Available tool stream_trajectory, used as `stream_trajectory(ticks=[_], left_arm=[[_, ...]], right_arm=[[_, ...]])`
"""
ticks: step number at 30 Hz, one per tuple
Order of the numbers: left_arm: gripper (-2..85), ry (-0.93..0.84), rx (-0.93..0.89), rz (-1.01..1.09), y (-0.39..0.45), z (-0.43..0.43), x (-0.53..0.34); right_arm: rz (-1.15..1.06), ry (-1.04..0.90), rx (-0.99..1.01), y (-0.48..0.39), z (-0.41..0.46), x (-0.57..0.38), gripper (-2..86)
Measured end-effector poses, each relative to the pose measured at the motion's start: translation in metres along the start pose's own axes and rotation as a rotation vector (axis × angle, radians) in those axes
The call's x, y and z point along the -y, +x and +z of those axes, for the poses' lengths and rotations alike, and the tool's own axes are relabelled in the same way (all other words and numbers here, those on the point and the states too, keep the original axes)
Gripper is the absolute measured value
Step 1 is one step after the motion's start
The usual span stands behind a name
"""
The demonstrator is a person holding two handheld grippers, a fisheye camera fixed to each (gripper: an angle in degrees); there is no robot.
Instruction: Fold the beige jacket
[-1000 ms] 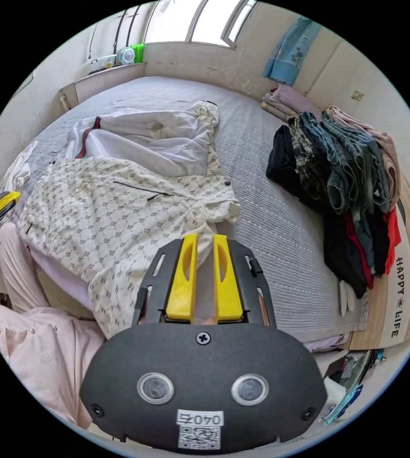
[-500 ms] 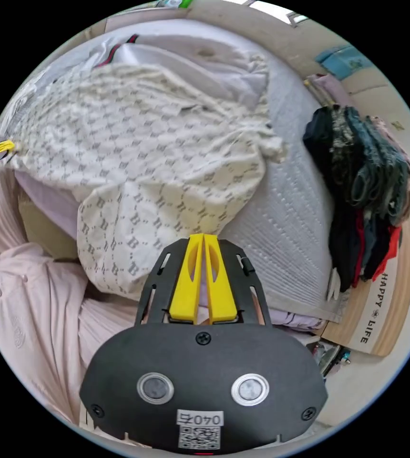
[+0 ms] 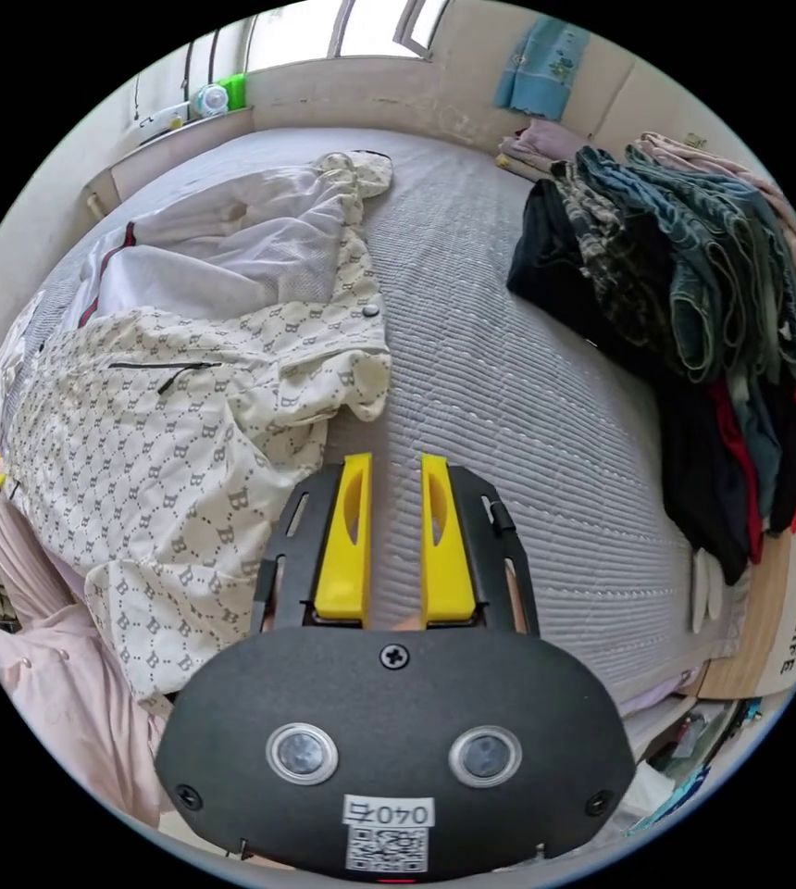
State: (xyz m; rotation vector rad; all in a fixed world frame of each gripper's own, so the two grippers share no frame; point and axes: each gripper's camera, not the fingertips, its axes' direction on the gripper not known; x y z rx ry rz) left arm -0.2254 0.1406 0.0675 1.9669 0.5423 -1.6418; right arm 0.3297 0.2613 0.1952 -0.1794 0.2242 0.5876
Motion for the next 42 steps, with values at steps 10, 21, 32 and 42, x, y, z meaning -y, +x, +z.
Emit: stream_trajectory(ticks=[10,21,32,42], left_arm=[[5.8,0.179,-0.250,0.263,0.057,-0.016,0.016],[-0.6,0.072,-0.159,0.492,0.089,0.025,0.064],[-1.1,0.000,-0.446,0.475,0.050,0.015,0.078],[-1.1,0.146,-0.338,-0.044,-0.064,-0.012,0.052]], right_arm=[[-0.066,0.176,0.176,0.000,0.014,0.015,0.1],[-0.641,0.222,-0.413,-0.066,-0.041,0.016,-1.0],[-0.617,-0.002,-0.325,-0.061,-0.035,-0.029,0.0],[-0.228,0.066,-0.553,-0.095,-0.037,-0.042,-0.6]])
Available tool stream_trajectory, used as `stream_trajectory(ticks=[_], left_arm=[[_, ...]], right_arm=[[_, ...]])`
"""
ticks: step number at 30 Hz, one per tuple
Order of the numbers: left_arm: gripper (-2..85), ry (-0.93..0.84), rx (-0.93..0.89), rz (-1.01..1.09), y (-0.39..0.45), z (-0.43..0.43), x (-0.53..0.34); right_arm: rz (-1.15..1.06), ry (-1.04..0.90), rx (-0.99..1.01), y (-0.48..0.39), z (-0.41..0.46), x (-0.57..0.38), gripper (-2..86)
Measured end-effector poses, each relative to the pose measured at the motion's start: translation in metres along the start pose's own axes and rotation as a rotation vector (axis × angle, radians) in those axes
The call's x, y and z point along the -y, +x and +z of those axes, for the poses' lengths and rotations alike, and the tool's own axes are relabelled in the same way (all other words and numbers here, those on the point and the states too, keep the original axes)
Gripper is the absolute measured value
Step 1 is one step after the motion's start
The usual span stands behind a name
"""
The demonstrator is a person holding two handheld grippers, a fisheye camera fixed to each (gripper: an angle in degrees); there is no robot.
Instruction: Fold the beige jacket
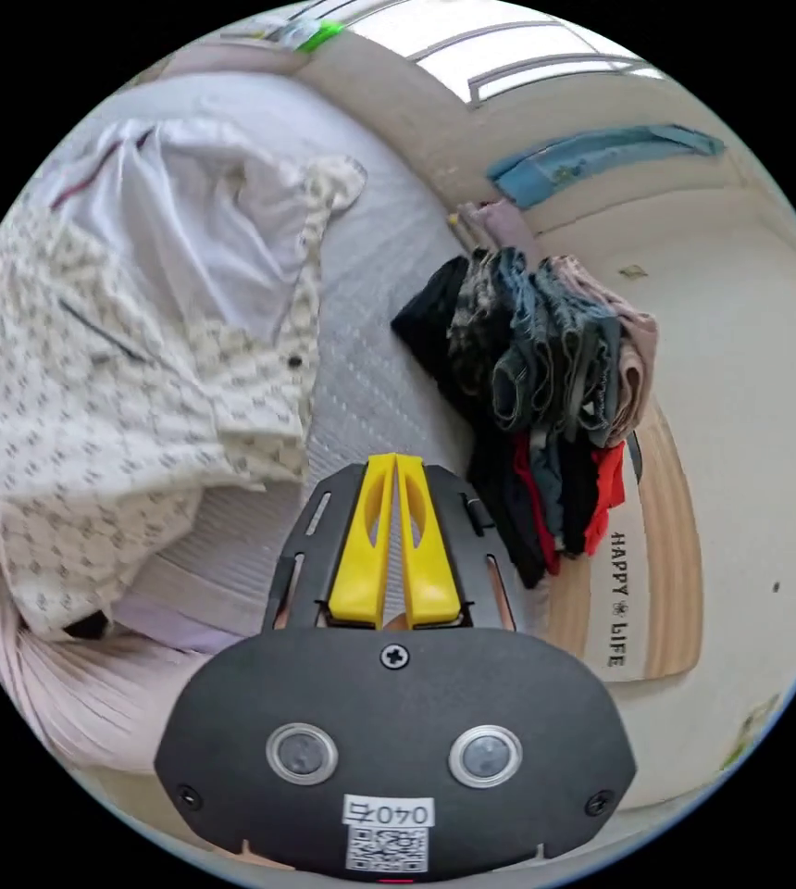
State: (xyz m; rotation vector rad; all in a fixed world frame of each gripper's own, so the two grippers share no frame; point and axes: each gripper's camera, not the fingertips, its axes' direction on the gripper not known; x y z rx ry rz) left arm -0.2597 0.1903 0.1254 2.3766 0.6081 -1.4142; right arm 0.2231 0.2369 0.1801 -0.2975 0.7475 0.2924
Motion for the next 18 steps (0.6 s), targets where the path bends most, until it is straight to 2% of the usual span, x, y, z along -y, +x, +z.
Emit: stream_trajectory(ticks=[2,4,7,9,10,13,15,17,18], left_arm=[[-1.2,-0.007,0.138,-0.131,-0.036,0.011,0.007],[-1.1,-0.005,0.154,-0.206,-0.055,0.028,0.017],[-0.9,-0.067,0.228,-0.287,-0.068,0.068,0.028],[-0.9,-0.233,0.300,-0.261,-0.064,0.096,0.023],[-0.9,-0.205,0.361,-0.188,-0.050,0.096,0.013],[-0.9,-0.327,0.403,-0.093,-0.028,0.094,0.000],[-0.9,-0.321,0.413,-0.096,-0.029,0.089,0.002],[-0.9,-0.231,0.618,-0.147,-0.036,0.072,0.019],[-0.9,-0.202,0.653,-0.146,-0.036,0.066,0.025]], right_arm=[[0.039,0.104,0.111,-0.007,-0.026,0.012,-0.8],[0.005,0.139,0.203,-0.038,-0.035,0.034,-0.9],[-0.035,0.007,0.182,-0.085,-0.008,0.053,-1.0],[-0.018,-0.135,0.209,-0.098,0.018,0.051,-1.0],[0.005,-0.170,0.274,-0.099,0.027,0.041,-1.0],[0.010,-0.182,0.413,-0.095,0.031,0.019,-1.0],[-0.009,-0.183,0.409,-0.089,0.027,0.025,-1.0],[0.053,-0.133,0.372,-0.069,0.014,0.036,-1.0],[0.098,-0.066,0.377,-0.055,0.002,0.044,-1.0]])
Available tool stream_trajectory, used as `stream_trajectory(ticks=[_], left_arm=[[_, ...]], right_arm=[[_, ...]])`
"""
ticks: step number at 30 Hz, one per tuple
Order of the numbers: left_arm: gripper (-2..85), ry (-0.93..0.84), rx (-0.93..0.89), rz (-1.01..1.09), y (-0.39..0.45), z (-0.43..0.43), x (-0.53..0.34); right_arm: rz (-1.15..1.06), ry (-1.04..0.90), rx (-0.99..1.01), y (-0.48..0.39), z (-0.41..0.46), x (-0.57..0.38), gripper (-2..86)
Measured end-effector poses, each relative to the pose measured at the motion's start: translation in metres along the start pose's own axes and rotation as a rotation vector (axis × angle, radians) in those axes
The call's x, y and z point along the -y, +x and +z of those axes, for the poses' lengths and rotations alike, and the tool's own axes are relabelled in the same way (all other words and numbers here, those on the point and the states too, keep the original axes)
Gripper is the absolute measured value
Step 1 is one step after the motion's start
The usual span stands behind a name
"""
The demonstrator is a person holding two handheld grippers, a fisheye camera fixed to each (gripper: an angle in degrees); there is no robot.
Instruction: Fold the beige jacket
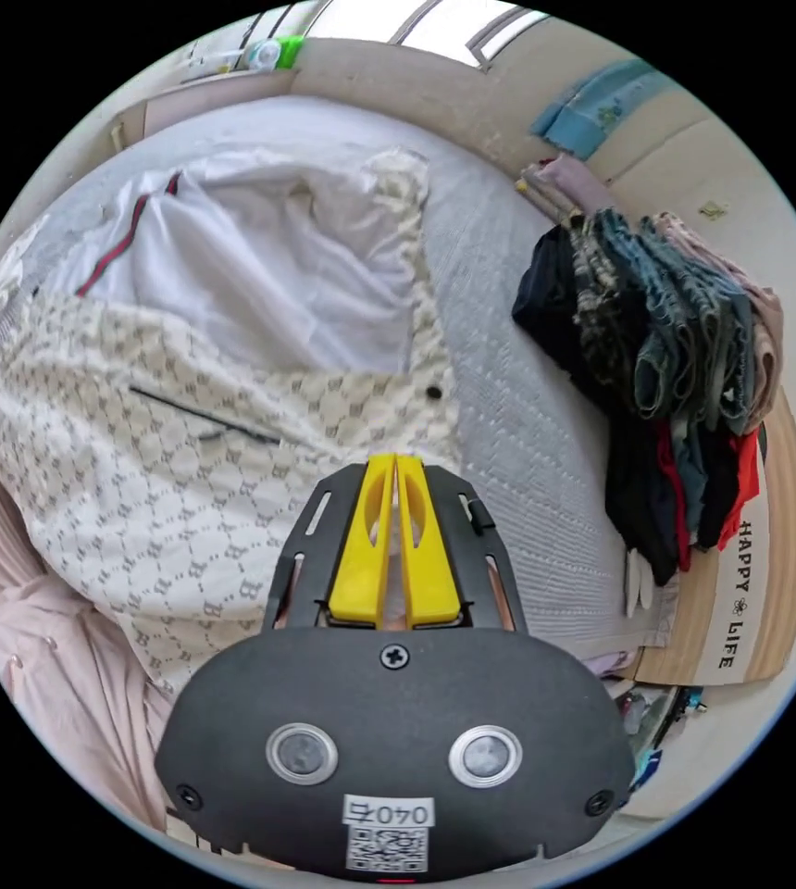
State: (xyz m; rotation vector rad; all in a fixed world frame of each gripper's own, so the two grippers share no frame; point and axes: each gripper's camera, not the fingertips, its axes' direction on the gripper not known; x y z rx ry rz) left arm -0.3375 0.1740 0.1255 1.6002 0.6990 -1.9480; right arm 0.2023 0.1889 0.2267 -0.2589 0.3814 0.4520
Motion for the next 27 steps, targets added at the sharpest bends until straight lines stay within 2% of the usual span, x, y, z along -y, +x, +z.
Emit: stream_trajectory(ticks=[4,6,8,9,10,12,13,15,17,19,22,27], left_arm=[[-0.9,0.140,-0.049,0.025,0.004,-0.020,0.043],[-0.9,0.125,-0.026,0.056,0.017,-0.004,0.060],[-0.9,-0.045,-0.004,0.123,0.033,0.047,0.071],[-0.9,-0.036,-0.010,0.136,0.035,0.055,0.068],[-0.9,0.006,0.024,0.154,0.035,0.054,0.066],[-0.9,-0.039,0.026,0.225,0.028,0.051,0.074],[-0.9,-0.052,-0.032,0.210,0.012,0.048,0.084],[-0.9,0.028,-0.091,0.120,-0.021,0.040,0.101],[-0.9,0.113,-0.116,0.025,-0.059,0.034,0.133],[-0.9,0.149,-0.106,0.023,-0.075,0.037,0.162],[-0.9,0.162,-0.119,0.020,-0.093,0.060,0.215],[-0.9,0.145,-0.339,-0.050,-0.126,0.096,0.284]], right_arm=[[0.045,0.079,0.024,0.014,-0.007,0.031,-1.0],[0.064,0.031,0.010,0.015,0.018,0.040,-1.0],[0.087,-0.065,0.015,0.018,0.053,0.040,-1.0],[0.064,-0.161,0.052,0.019,0.079,0.036,-1.0],[0.046,-0.089,0.049,0.021,0.076,0.029,-1.0],[0.001,-0.180,0.037,0.024,0.070,0.036,-0.9],[-0.017,-0.201,-0.025,0.028,0.058,0.044,-0.9],[-0.021,-0.038,-0.094,0.038,0.023,0.057,-0.9],[0.002,0.076,-0.030,0.055,-0.005,0.080,-0.8],[-0.015,0.219,0.087,0.074,-0.020,0.119,-0.1],[-0.059,0.291,0.163,0.086,-0.014,0.179,5.5],[-0.242,0.232,0.214,0.064,0.006,0.271,10.8]])
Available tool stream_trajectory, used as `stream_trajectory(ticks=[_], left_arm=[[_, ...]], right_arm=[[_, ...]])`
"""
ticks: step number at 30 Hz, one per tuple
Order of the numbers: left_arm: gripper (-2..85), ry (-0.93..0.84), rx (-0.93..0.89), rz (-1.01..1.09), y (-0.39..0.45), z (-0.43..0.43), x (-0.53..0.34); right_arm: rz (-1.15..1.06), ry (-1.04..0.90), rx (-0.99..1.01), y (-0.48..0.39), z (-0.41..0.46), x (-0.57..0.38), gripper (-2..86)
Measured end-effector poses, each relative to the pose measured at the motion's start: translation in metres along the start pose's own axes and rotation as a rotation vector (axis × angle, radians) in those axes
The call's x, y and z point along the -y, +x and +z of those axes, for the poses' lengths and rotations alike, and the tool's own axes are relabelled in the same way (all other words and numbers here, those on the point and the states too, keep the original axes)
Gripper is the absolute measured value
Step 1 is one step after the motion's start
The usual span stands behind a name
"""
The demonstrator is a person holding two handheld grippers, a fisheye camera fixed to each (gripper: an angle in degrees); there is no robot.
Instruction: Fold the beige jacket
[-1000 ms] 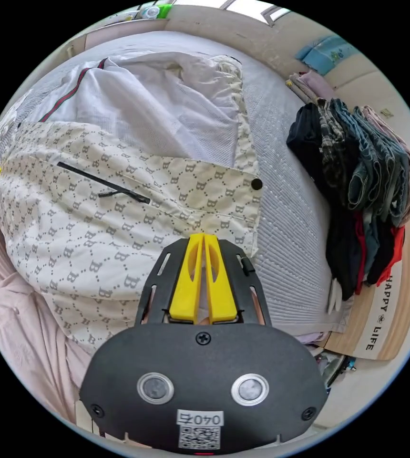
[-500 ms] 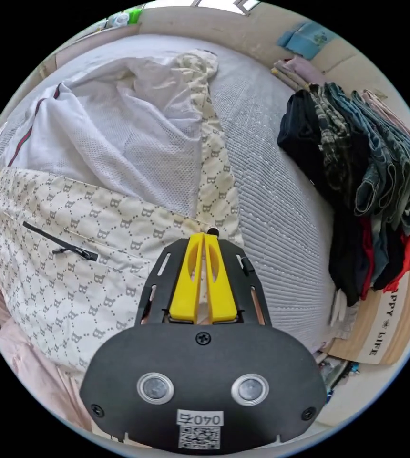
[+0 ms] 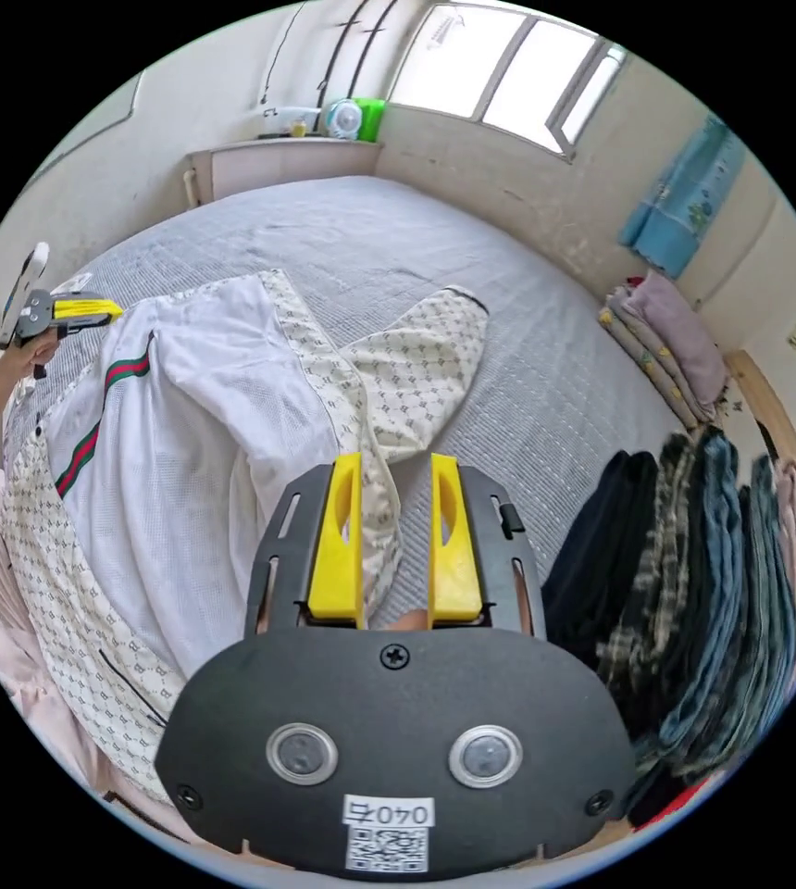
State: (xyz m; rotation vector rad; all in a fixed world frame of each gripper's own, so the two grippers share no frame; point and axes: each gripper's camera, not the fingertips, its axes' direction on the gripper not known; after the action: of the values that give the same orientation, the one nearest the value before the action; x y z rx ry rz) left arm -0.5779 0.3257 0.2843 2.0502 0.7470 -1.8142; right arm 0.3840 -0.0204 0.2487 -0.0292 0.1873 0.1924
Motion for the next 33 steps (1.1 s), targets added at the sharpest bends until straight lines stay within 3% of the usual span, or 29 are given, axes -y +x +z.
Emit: stream_trajectory(ticks=[2,4,5,8,10,12,15,19,27,31,33], left_arm=[[-0.9,0.010,-0.099,-0.053,-0.017,0.008,0.020],[-0.9,0.009,-0.167,-0.086,-0.028,0.012,0.029],[-0.9,0.011,-0.195,-0.103,-0.035,0.012,0.033],[-0.9,0.051,-0.174,-0.130,-0.059,0.002,0.028],[-0.9,0.095,-0.106,-0.157,-0.077,-0.010,0.015],[-0.9,0.148,-0.031,-0.199,-0.099,-0.026,-0.004],[-0.9,0.162,0.031,-0.290,-0.136,-0.043,-0.041],[-0.9,0.068,0.012,-0.369,-0.182,-0.043,-0.086],[3.0,0.066,-0.135,-0.465,-0.261,-0.046,-0.106],[7.2,-0.033,-0.303,-0.407,-0.289,-0.007,-0.070],[8.0,-0.148,-0.323,-0.351,-0.289,0.022,-0.056]], right_arm=[[-0.029,-0.085,0.069,-0.003,0.026,0.025,10.1],[-0.060,-0.238,0.134,-0.012,0.058,0.047,0.5],[-0.075,-0.245,0.111,-0.017,0.059,0.050,0.2],[-0.245,-0.045,-0.165,-0.072,0.007,0.042,-0.7],[-0.508,0.207,-0.262,-0.155,-0.067,-0.012,-0.8],[-0.753,0.311,-0.315,-0.225,-0.104,-0.078,-0.7],[-1.012,0.189,-0.383,-0.303,-0.106,-0.179,0.1],[-0.788,-0.085,-0.300,-0.297,-0.107,-0.222,4.7],[-0.200,0.049,-0.163,-0.162,-0.208,-0.180,9.8],[0.042,0.104,0.245,-0.089,-0.236,-0.159,13.6],[0.137,0.111,0.306,-0.064,-0.240,-0.152,13.9]])
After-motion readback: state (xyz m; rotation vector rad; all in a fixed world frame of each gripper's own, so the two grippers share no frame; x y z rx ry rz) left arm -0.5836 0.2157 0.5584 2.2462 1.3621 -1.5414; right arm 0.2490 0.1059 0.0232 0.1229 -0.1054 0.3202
